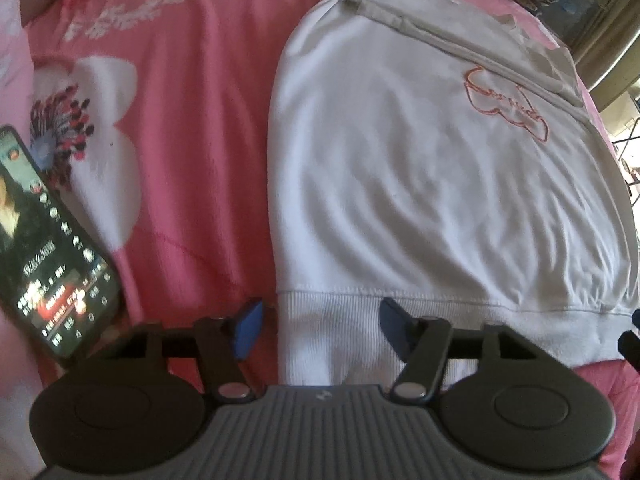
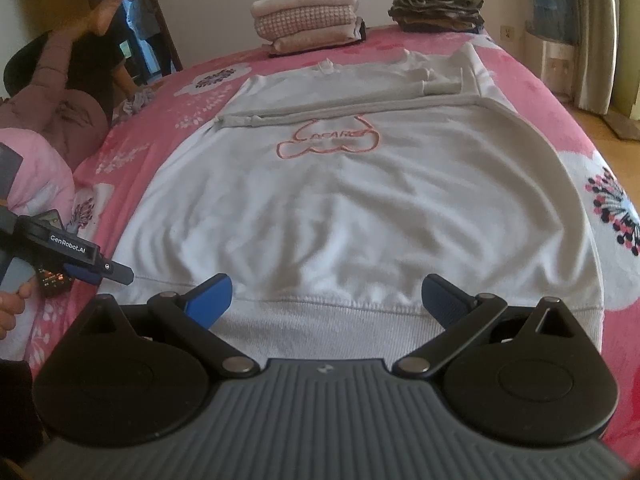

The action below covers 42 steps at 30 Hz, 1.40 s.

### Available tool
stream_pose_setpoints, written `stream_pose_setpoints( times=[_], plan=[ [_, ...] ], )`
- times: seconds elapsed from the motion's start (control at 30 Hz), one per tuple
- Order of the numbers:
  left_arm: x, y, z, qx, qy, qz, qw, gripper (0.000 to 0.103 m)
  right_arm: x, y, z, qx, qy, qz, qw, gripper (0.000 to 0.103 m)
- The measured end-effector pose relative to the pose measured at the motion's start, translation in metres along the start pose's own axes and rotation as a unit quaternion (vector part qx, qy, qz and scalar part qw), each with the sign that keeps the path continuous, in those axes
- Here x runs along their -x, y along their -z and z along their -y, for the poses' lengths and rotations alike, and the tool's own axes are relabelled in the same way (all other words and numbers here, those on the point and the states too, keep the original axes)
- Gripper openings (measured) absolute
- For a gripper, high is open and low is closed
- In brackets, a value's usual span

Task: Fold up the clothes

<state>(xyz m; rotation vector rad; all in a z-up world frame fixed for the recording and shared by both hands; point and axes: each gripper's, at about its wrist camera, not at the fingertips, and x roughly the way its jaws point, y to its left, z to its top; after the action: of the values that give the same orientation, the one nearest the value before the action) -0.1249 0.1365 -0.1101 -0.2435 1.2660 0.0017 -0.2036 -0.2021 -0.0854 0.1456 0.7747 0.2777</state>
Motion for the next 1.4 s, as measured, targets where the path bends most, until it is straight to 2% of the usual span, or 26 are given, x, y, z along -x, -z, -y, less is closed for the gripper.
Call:
stream_pose_setpoints(
  times=[0.03,0.2,0.3,0.43,0.53,0.6,0.67,0.8,0.87,0.97,1.03,1.1,1.17,1.27,1.4],
  plan=[
    [-0.001,0.0,-0.001,0.001,-0.003,-0.003,1.0,0.05,0.0,0.001,0.001,-0.002,0.0,-0.002,1.0,0.102],
    [-0.002,0.004,0.0,-0.017,-0.022,-0.018,0.9995,0.022,0.004,0.0,0.003,-0.006,-0.004,0.007,1.0,0.102],
    [-0.001,0.006,0.001,-0.029,-0.023,-0.024,0.999,0.017,0.007,-0.001,0.006,-0.024,-0.029,0.013,0.999,0.102],
    [-0.005,0.01,0.004,-0.045,-0.022,-0.042,0.9978,0.018,0.01,-0.002,0.011,-0.052,-0.07,0.019,0.996,0.102],
    [-0.003,0.014,0.006,-0.057,-0.025,-0.039,0.9973,0.019,0.01,-0.002,0.014,-0.079,-0.111,0.02,0.99,0.102],
    [-0.001,0.015,0.004,-0.054,-0.023,-0.032,0.9978,0.008,0.009,-0.002,0.017,-0.098,-0.136,0.019,0.986,0.102],
    [0.004,0.015,0.002,-0.051,-0.015,-0.022,0.9984,0.005,-0.004,0.001,0.019,-0.143,-0.173,-0.005,0.975,0.102],
    [0.02,0.012,-0.001,-0.049,0.021,0.002,0.9986,0.004,-0.032,0.006,0.023,-0.233,-0.246,-0.053,0.939,0.102],
    [0.026,0.008,-0.003,-0.034,0.043,0.007,0.9985,0.004,-0.045,0.008,0.025,-0.276,-0.281,-0.077,0.916,0.102],
    [0.032,0.008,-0.011,0.006,0.079,0.011,0.9968,0.004,-0.066,0.012,0.028,-0.34,-0.331,-0.112,0.873,0.102],
    [0.035,0.006,-0.017,0.027,0.105,0.013,0.994,0.004,-0.088,0.019,0.017,-0.392,-0.386,-0.153,0.821,0.102],
    [0.034,0.002,-0.019,0.037,0.124,0.014,0.9914,0.004,-0.11,0.028,0.006,-0.444,-0.432,-0.195,0.76,0.102],
    [0.036,0.003,-0.015,0.028,0.135,0.023,0.9902,0.004,-0.128,0.037,-0.01,-0.472,-0.441,-0.237,0.726,0.102],
    [0.038,0.002,-0.014,0.024,0.153,0.03,0.9875,0.004,-0.144,0.047,-0.033,-0.471,-0.429,-0.278,0.719,0.1],
    [0.038,0.0,-0.021,0.038,0.177,0.031,0.9829,0.004,-0.158,0.056,-0.047,-0.501,-0.413,-0.288,0.704,0.094]
  ],
)
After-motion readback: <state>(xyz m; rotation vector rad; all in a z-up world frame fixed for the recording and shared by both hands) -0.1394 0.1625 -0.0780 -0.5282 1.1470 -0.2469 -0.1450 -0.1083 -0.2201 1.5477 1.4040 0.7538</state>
